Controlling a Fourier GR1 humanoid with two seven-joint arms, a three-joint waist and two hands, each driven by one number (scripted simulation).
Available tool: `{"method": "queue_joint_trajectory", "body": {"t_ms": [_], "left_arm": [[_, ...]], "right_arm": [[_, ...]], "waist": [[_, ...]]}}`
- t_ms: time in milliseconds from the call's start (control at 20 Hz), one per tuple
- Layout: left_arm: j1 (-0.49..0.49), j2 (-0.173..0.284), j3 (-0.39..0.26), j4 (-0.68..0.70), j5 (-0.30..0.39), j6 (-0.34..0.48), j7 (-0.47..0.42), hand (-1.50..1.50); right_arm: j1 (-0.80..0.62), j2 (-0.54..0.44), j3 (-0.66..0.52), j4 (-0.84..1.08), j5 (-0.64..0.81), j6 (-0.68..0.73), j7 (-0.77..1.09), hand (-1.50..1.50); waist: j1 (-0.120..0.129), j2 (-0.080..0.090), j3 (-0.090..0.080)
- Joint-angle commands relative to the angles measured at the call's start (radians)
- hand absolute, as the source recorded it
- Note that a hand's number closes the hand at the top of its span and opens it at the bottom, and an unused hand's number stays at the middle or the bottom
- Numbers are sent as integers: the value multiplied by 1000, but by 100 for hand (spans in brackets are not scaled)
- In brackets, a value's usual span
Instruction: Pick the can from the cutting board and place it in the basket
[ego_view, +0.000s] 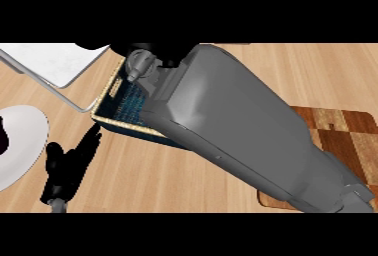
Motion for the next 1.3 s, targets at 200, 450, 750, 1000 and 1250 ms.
{"method": "queue_joint_trajectory", "body": {"t_ms": [200, 450, 750, 1000, 1250], "left_arm": [[81, -32, -31, 49, -11, 19, 37, 0], [39, -33, -4, 82, 3, 10, 42, 0], [89, -22, 20, 81, 11, 6, 28, 0], [85, -16, 34, 95, -2, 6, 24, 0], [124, -36, 14, 59, -18, 14, 11, 0]], "right_arm": [[53, 11, -47, 70, -48, -255, 163, 150], [95, 11, -10, 121, -87, -339, 100, 150], [119, 11, 56, 214, 13, -214, 168, 150], [99, 11, 94, 209, -6, -199, 149, -150], [129, 11, 100, 157, 15, -197, 153, -150]], "waist": [[-13, 10, -6], [-31, 14, -7], [-64, 0, -7], [-72, 2, -6], [-78, -1, -5]]}}
